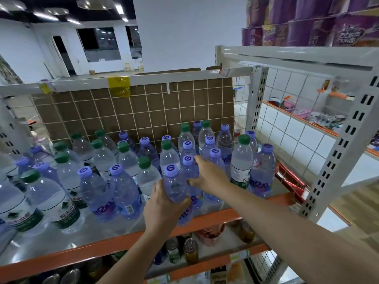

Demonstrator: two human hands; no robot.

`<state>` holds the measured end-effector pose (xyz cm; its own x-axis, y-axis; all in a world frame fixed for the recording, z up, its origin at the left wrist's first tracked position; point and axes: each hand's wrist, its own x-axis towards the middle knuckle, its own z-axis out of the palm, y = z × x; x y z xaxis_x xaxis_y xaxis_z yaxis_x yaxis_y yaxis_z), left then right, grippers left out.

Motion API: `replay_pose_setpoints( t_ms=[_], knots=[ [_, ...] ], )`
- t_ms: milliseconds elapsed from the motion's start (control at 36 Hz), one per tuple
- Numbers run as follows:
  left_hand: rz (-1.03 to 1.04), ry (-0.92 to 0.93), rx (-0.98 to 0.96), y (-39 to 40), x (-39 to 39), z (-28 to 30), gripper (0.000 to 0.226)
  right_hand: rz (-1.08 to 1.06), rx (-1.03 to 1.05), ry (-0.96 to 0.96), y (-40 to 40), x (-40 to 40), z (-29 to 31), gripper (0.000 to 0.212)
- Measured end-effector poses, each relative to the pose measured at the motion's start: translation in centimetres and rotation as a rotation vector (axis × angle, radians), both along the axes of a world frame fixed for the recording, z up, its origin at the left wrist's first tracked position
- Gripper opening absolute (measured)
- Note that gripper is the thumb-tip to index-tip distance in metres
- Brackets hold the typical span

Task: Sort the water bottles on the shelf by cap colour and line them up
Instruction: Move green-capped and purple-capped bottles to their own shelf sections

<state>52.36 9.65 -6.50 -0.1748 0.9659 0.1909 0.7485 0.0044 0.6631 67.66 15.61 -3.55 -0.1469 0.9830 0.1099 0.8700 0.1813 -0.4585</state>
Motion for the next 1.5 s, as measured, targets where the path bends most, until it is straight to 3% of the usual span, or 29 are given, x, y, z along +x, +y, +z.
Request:
replay_pose_setpoints(
  t_ms=[139, 306, 444, 889, 1167, 1361, 1500],
  knots=[
    [0.011, 0.046, -0.024, -0.1, -0.5, -0.4, 0.062, 0.036, -0.145, -0.026, 1.3, -0.5, -0.4, 0.085],
    [0.017, 0.008, -0.025, 0.2, 0.0, -0.6, 0.057, 0.067, -0.119, -0.055, 1.9, 0.1, -0.6, 0.065],
    [0.02, -0.035, 0.0, 0.6, 0.9, -0.9, 0.057, 0.056, -0.067, -0.001, 1.7, 1.0, -0.3, 0.067],
    [0.013, -0.037, 0.064, 1.3, 2.0, -1.2, 0.083, 0.041, -0.069, 0.11, 2.1, 0.7, 0.2, 0.083],
    [-0.009, 0.121, 0.078, 1.1, 1.9, -1.5, 0.094, 0.046, -0.165, 0.187, 2.1, 1.1, 0.0, 0.076],
    [0.001, 0.244, 0.123, 1.1, 1.6, -0.5, 0.087, -0.007, -0.075, 0.276, 1.7, -0.2, 1.8, 0.05],
    [-0.026, 0.225, 0.169, 1.4, 1.0, -1.1, 0.075, -0.08, 0.169, 0.054, 1.4, -1.2, 3.1, 0.039]
  ],
)
